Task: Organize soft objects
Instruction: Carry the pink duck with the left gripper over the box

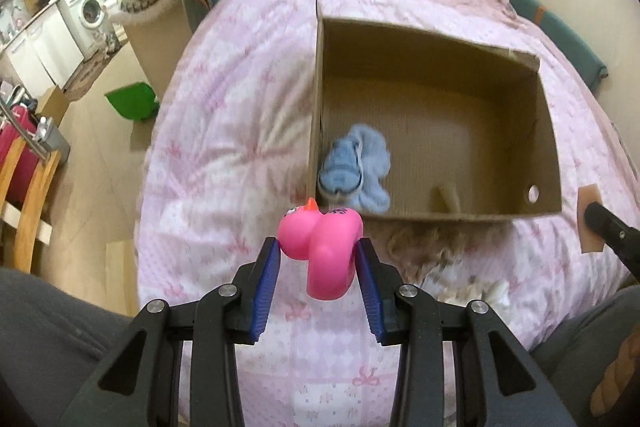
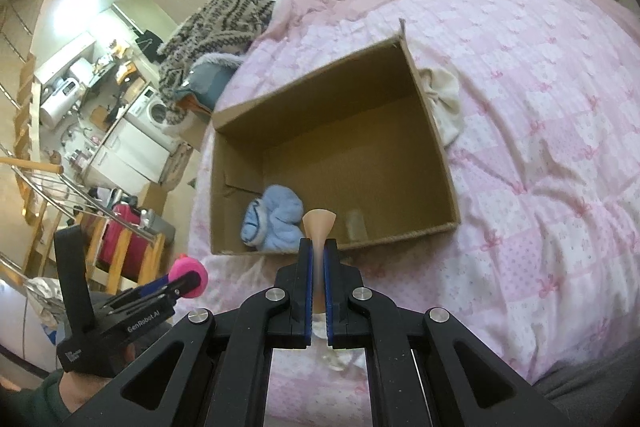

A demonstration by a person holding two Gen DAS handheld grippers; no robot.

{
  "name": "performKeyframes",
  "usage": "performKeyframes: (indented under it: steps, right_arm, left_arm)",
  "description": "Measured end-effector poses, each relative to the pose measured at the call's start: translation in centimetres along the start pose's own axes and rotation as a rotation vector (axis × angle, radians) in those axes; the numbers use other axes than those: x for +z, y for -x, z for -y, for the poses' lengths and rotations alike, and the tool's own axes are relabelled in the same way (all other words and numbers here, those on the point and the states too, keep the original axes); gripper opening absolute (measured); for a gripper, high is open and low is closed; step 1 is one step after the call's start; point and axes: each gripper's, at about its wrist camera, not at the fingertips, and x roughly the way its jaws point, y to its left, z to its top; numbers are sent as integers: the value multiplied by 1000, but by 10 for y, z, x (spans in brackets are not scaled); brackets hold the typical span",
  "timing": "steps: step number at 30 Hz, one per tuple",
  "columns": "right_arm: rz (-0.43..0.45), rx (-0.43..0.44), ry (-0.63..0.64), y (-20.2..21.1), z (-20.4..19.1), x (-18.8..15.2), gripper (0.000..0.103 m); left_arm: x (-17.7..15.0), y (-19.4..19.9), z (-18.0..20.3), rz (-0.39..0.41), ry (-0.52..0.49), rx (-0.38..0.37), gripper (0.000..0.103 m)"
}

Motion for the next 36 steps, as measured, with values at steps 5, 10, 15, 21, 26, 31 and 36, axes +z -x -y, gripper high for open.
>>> performKeyframes:
  steps: [5, 10, 15, 21, 26, 31, 36]
  right_arm:
    - [22, 11, 15, 2, -8, 16, 6]
    - [48, 13, 40, 2, -15, 35, 6]
    - [68, 10, 67, -2, -20, 53, 6]
    - [75, 15, 82, -12, -23, 63, 6]
    - [82, 29, 62, -27, -18, 61, 6]
    - [41, 4, 53, -49, -8, 50, 6]
    - [0, -25, 53, -65, -2, 47, 6]
  left_arm:
    - [20, 11, 3, 52, -22, 7, 35]
    - [38, 15, 5, 87, -37, 6, 35]
    - [53, 12, 9, 98, -52, 3, 35]
    - [65, 4, 16, 105, -67, -2, 35]
    - [72, -6, 24, 107, -90, -1, 35]
    - [80, -24, 35, 99, -127, 11, 35]
    - [83, -41, 46, 89, -150, 13, 35]
